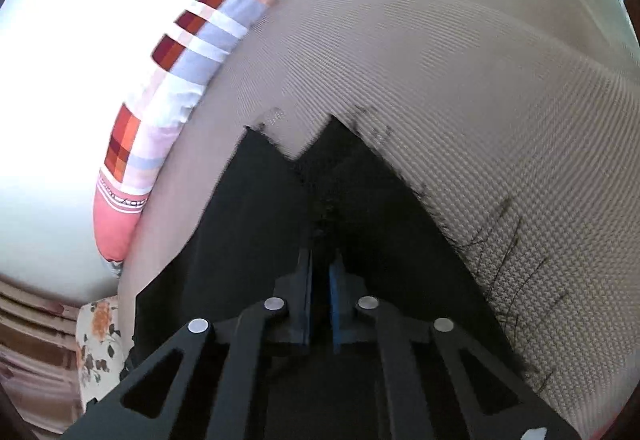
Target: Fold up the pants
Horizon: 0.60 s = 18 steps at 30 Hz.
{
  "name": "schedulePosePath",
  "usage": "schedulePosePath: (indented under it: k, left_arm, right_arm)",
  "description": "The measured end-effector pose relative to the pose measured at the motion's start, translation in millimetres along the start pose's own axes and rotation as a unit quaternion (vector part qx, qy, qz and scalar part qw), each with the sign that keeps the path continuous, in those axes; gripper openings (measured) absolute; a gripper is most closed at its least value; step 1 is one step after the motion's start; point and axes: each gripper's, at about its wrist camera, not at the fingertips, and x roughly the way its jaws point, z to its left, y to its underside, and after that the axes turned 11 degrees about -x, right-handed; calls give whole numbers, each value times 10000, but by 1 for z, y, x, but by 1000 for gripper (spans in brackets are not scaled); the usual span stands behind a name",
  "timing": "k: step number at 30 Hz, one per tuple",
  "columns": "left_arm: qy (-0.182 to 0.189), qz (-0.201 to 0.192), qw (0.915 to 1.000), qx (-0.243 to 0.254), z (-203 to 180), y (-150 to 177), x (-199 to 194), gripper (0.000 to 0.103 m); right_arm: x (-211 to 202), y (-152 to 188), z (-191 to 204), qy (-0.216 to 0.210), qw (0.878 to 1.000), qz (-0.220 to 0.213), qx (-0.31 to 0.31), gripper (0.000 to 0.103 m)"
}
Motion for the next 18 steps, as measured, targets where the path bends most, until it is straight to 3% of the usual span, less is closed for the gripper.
schedulePosePath:
  k: [5,11,18]
  left_arm:
    - [33,-43,9999,94,-4,-1,1,9]
    - [37,-57,9990,437,-8,0,4,10]
    - [176,-123,9979,604,-6,1,0,10]
  right_arm:
    - [-55,10,26,668,9946,-549,-575,2]
    - [-52,55,2,1488,9872,-135,-563,2]
    - [-62,64,0,1741,9826,-314,-563,1]
